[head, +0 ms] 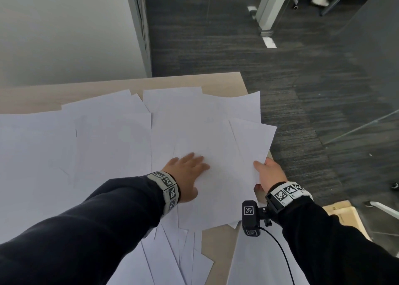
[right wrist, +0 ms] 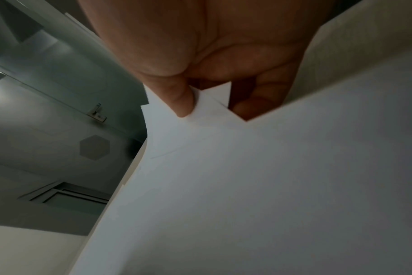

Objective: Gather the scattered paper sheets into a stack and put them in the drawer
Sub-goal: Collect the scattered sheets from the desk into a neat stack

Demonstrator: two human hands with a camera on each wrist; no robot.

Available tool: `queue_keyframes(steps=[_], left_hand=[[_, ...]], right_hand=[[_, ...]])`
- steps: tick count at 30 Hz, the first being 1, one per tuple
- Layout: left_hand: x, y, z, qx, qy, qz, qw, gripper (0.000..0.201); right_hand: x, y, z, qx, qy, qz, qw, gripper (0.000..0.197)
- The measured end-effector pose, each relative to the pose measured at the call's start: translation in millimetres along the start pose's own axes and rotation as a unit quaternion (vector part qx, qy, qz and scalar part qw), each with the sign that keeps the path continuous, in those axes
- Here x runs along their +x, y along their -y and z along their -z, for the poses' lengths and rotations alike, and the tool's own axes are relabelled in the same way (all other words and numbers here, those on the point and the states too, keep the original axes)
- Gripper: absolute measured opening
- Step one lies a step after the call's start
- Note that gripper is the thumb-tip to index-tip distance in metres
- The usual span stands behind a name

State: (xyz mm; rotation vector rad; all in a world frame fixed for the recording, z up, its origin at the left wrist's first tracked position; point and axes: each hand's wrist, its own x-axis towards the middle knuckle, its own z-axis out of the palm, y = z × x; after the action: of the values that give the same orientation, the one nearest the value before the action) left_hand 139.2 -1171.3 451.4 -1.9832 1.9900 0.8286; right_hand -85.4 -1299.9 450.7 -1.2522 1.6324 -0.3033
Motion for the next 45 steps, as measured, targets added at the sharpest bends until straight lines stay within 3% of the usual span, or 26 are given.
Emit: queue_keyframes(steps=[3, 5, 11, 14, 16, 20, 22, 30, 32, 34, 36, 38, 45], left_hand=[[0.5, 12.8, 3.6, -0.004, -0.034, 0.115, 0.993, 0.083], [0.8, 21.0, 3.7, -0.006, -0.029, 0.151, 0.988, 0.087], [8.3, 26.6, -1.8, -0.015, -0.038, 0.120, 0.992, 0.093], [13.2, 19.6, -3.6, -0.047, -0.040, 0.067, 0.996, 0.093], [13.7, 17.7, -4.4, -0.054, -0.062, 0.072, 0.994, 0.092], [5.0, 34.2, -3.2, -0.075, -0.076, 0.224, 0.969, 0.092], [-1.1, 44.6, -4.4, -0.090, -0.066, 0.257, 0.960, 0.093], [-15.2, 40.2, -9.1, -0.105, -0.073, 0.114, 0.985, 0.092], [-20.8, 48.3, -6.8, -0.117, -0.111, 0.157, 0.974, 0.090], [-27.6, 67.3, -6.6, -0.143, -0.130, 0.262, 0.945, 0.089], [-35.5, 88.9, -9.4, -0.184, -0.112, 0.367, 0.905, 0.092], [-41.7, 99.5, -13.4, -0.200, -0.088, 0.413, 0.884, 0.093], [-35.2, 39.6, -17.3, -0.196, -0.086, 0.293, 0.932, 0.087]], right_hand=[[-1.9, -1.9, -1.4, 0.049, 0.020, 0.007, 0.999, 0.009], [-1.8, -2.6, -4.6, 0.063, 0.037, 0.009, 0.997, 0.004], [6.1, -7.2, -16.2, 0.053, 0.062, -0.031, 0.996, 0.023], [8.7, -7.0, -15.6, 0.063, 0.054, -0.044, 0.996, 0.013], [10.7, -7.7, -13.6, 0.075, 0.055, -0.049, 0.994, 0.011], [15.3, -8.7, -15.3, 0.067, 0.052, -0.050, 0.995, 0.015], [16.3, -7.9, -20.1, 0.062, 0.053, -0.045, 0.996, 0.018], [10.3, -1.8, -48.4, 0.060, 0.071, -0.032, 0.995, 0.008], [10.6, -1.8, -48.5, 0.057, 0.073, -0.032, 0.995, 0.006], [9.7, -1.1, -47.2, 0.057, 0.076, -0.030, 0.995, 0.006], [8.8, 0.4, -47.3, 0.062, 0.074, -0.029, 0.995, 0.007], [6.4, 2.0, -49.4, 0.071, 0.072, -0.033, 0.994, 0.007], [-13.0, 8.2, -65.4, 0.135, 0.102, -0.061, 0.984, 0.019]])
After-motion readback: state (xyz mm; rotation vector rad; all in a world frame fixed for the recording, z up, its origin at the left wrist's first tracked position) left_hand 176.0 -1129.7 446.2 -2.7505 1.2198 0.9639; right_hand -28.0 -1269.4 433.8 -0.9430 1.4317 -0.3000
